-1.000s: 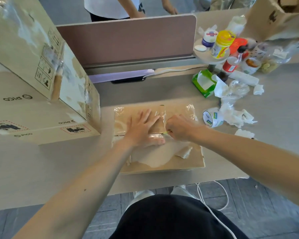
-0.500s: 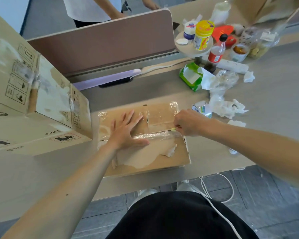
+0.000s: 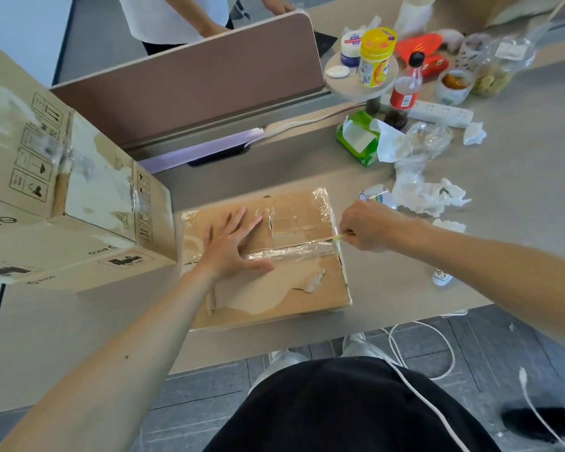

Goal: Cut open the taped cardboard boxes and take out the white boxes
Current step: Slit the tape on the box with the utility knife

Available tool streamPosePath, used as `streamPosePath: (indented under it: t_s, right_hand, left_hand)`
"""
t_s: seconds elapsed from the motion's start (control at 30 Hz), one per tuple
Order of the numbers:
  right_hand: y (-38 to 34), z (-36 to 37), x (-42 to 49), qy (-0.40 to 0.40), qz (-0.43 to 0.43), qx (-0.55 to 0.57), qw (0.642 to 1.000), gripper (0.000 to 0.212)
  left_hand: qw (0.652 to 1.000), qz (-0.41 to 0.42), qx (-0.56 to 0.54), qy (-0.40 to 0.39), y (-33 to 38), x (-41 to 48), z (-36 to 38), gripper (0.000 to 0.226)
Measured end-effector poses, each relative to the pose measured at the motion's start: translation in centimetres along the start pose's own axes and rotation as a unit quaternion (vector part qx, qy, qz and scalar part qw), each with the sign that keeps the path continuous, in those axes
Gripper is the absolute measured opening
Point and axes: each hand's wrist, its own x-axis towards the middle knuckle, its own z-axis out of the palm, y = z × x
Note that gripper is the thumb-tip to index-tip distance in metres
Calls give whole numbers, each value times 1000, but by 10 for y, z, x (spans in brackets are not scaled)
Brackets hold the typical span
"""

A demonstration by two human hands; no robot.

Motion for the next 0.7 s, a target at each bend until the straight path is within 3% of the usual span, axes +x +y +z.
streamPosePath:
  t_s: [0.17, 0.33, 0.47, 0.6, 0.7]
  right_hand:
    - [7, 2, -8, -4, 17, 13, 1000, 26]
    - [11, 0, -14, -12, 38, 15, 999, 35]
    - [26, -6, -29, -35, 72, -35, 996, 18]
    - [42, -4, -37, 19, 109, 57, 992, 39]
    - [36, 2, -36, 64, 130, 150, 978, 34]
  left_hand:
    - [1000, -4, 2, 2, 1, -1, 0, 127]
    - [1000, -10, 16, -17, 5, -2, -5, 120]
    - [998, -23, 49, -23, 14, 1, -18, 116]
    - [996, -23, 81, 4, 44, 13, -30, 121]
    - [990, 31, 138, -16, 70, 29, -30, 109]
